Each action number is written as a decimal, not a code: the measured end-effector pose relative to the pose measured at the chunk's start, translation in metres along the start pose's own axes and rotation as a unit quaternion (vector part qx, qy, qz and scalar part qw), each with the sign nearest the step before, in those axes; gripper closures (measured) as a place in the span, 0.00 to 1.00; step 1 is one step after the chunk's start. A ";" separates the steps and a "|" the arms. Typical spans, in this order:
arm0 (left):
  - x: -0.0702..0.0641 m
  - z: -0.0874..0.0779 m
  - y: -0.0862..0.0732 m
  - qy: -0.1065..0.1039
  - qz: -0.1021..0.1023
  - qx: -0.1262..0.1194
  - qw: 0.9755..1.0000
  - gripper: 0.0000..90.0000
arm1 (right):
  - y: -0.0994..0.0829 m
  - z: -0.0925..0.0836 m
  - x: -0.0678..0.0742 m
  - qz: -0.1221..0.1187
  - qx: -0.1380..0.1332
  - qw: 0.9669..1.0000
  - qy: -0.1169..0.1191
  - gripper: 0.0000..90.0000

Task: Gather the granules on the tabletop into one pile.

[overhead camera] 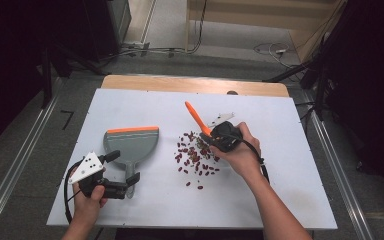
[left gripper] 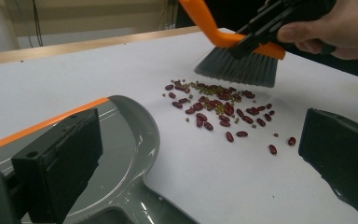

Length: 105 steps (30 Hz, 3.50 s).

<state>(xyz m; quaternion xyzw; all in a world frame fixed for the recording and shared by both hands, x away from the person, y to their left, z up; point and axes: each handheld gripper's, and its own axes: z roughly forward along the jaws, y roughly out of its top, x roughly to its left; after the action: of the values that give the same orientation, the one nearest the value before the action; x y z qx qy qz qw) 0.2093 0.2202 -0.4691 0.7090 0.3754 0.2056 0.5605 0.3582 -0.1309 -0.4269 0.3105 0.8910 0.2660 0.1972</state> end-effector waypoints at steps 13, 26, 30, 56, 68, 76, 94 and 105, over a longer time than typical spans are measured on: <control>0.001 -0.001 0.000 0.003 -0.004 0.000 1.000 0.00 | 0.005 -0.022 0.070 -0.058 -0.003 0.985 0.162 0.77; 0.002 -0.002 0.000 0.007 -0.003 0.001 1.000 0.00 | -0.008 0.009 0.060 -0.029 0.014 0.981 0.191 0.77; 0.004 -0.002 -0.001 0.009 -0.007 0.002 1.000 0.00 | -0.008 0.015 0.042 -0.010 0.006 0.984 0.177 0.76; 0.004 -0.002 0.000 0.004 -0.014 0.000 1.000 0.00 | 0.014 0.007 0.024 0.087 -0.031 0.985 0.147 0.77; 0.006 -0.003 0.000 0.003 -0.019 -0.004 1.000 0.00 | 0.042 0.056 0.058 0.188 -0.001 0.969 0.163 0.76; 0.006 -0.004 -0.001 0.004 -0.019 0.000 1.000 0.00 | 0.023 0.055 0.032 0.216 -0.002 0.971 0.105 0.76; 0.003 -0.001 -0.002 0.004 -0.013 0.007 1.000 0.00 | -0.023 0.038 -0.017 0.273 -0.014 0.961 0.052 0.75; 0.001 0.001 -0.002 0.002 -0.013 0.008 1.000 0.00 | -0.037 0.031 -0.032 0.290 -0.016 0.956 0.043 0.75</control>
<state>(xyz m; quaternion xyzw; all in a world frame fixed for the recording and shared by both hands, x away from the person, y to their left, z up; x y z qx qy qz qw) 0.2100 0.2207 -0.4709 0.7080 0.3876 0.1966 0.5566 0.3809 -0.1653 -0.4673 0.5406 0.7659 0.3391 0.0784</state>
